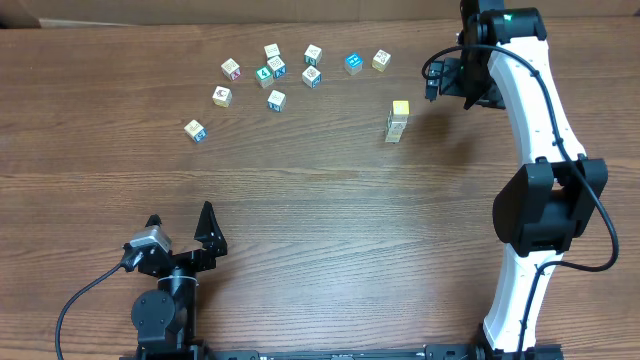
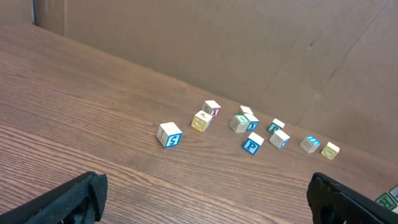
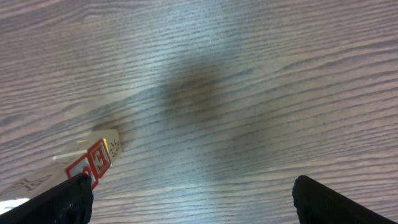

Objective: Form a tower
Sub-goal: 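Open the right gripper and lift away from the stack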

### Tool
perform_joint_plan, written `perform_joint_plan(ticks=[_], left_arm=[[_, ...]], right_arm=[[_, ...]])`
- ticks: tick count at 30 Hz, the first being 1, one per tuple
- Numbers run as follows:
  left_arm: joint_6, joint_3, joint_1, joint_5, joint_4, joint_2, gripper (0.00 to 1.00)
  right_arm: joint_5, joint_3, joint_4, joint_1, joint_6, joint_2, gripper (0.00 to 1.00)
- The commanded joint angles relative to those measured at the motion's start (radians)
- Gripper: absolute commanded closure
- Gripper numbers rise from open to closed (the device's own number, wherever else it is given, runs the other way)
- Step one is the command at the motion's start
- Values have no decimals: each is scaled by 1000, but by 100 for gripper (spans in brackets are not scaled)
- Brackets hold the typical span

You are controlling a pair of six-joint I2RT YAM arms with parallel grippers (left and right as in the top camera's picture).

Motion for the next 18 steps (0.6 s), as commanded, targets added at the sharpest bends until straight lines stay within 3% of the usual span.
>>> perform_joint_plan(ticks=[1,18], left_arm=[[-6,-3,-3,5,2,-8,0],[-6,-3,-3,5,2,-8,1]], right_arm=[[-2,-21,3,-7,1,-14,0],[-1,-30,-28,-68,7,-2,0]])
